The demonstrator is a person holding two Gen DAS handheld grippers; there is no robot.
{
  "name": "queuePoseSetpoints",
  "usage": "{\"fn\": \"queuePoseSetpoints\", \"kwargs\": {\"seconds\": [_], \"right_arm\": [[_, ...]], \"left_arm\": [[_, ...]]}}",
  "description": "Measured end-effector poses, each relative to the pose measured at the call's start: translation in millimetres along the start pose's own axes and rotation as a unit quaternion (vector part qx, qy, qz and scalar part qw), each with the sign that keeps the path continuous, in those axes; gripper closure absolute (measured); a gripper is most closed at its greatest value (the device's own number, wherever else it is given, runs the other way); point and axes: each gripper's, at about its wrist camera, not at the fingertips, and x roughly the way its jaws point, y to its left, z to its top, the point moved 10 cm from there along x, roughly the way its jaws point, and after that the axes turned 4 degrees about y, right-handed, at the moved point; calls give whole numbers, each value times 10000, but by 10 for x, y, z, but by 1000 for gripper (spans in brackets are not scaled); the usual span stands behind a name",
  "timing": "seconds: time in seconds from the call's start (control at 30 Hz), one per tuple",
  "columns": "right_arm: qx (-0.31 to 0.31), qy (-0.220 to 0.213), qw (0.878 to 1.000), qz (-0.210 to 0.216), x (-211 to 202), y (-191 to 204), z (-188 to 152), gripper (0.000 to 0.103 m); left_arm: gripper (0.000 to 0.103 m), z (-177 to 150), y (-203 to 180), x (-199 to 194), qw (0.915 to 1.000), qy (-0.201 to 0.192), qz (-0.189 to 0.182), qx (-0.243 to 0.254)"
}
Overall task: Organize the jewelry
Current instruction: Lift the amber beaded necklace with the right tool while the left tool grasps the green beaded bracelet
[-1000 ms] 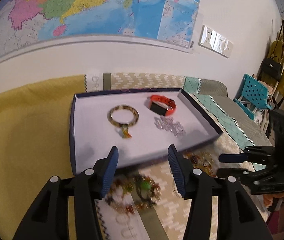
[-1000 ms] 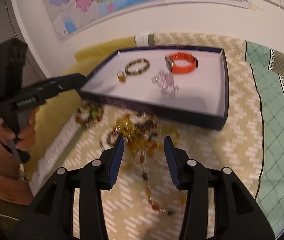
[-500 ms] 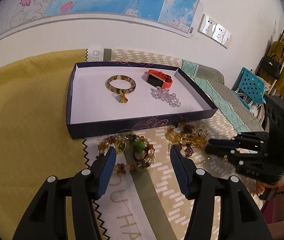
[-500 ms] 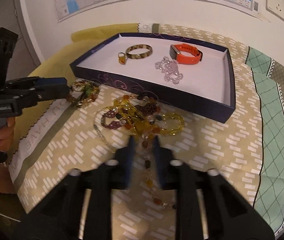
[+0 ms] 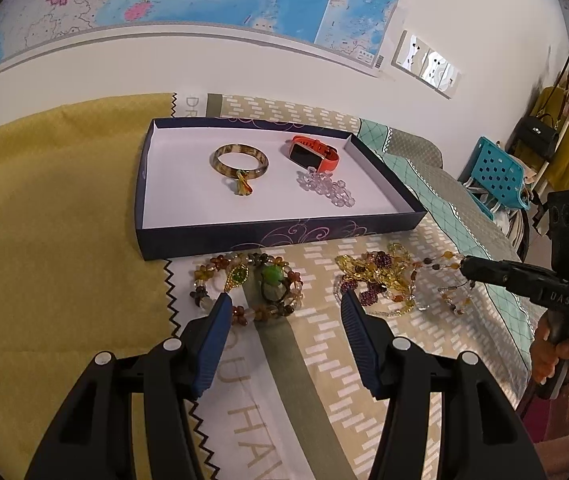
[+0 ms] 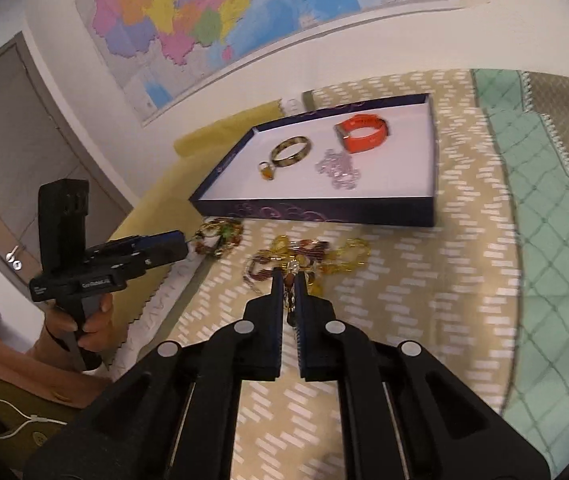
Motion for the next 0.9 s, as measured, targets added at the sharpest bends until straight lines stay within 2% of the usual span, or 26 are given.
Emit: {"fn": "queuePoseSetpoints", "kwargs": {"seconds": [0.1,0.43,0.73,0.9], "right_arm": [[301,-194,9979,545,-121,55,48,97],[111,-912,9909,986,-545,368,467,97],[21,-1206,9870,1065,-743,452,600,97],[68,-1093,9891,983,-648,414,546,97]], "left_arm": [[49,-16,-21,-7,10000,9,-16,3],[49,-32,-77,-41,10000,-17,-36,80],[49,-65,-70,-53,10000,-12,-27,92],[49,-102,-19,-72,9999,-6,57,125]]}}
